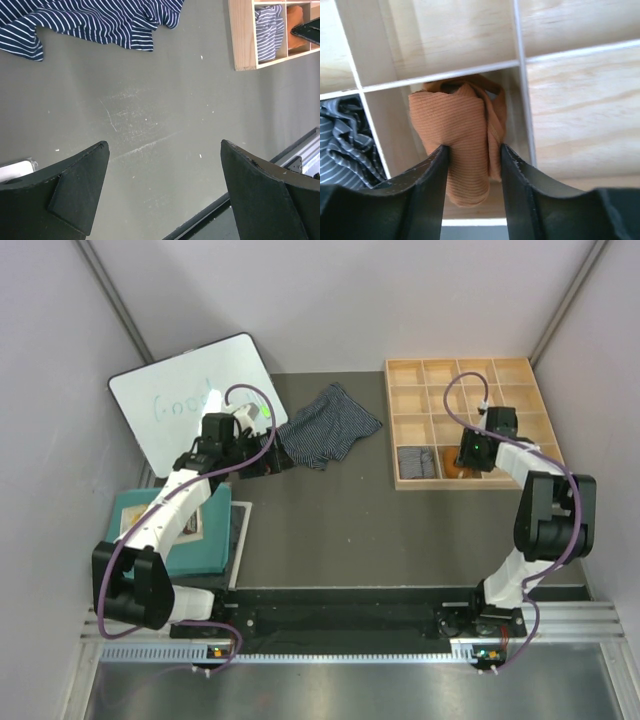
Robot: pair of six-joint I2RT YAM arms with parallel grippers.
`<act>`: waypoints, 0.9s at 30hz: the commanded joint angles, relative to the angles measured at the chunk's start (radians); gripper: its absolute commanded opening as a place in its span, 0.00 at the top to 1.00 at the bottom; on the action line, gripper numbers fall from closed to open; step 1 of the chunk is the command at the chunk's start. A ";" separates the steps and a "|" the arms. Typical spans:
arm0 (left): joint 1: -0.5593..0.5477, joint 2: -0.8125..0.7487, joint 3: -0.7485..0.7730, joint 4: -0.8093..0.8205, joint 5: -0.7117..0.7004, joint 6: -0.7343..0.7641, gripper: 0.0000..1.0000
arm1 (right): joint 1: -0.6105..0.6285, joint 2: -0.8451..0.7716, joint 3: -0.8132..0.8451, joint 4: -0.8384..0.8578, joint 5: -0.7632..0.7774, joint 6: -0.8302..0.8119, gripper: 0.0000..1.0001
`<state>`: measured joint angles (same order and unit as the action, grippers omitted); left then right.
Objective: Roll the underwear
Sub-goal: Place the underwear in the storage box.
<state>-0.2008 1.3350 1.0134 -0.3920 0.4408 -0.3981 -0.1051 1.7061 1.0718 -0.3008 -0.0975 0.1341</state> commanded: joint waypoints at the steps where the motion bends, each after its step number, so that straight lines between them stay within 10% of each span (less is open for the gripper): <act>1: 0.004 0.006 -0.010 0.053 0.036 -0.011 0.04 | -0.007 -0.068 -0.021 -0.007 0.116 -0.037 0.55; 14: 0.008 0.010 -0.019 0.067 0.058 -0.024 0.04 | 0.030 -0.247 -0.030 -0.031 0.055 -0.011 0.51; 27: 0.009 0.000 -0.029 0.074 0.067 -0.028 0.04 | 0.100 -0.102 -0.013 -0.006 -0.050 0.050 0.80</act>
<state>-0.1978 1.3399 0.9958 -0.3664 0.4866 -0.4213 -0.0055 1.5532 1.0466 -0.3374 -0.1482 0.1535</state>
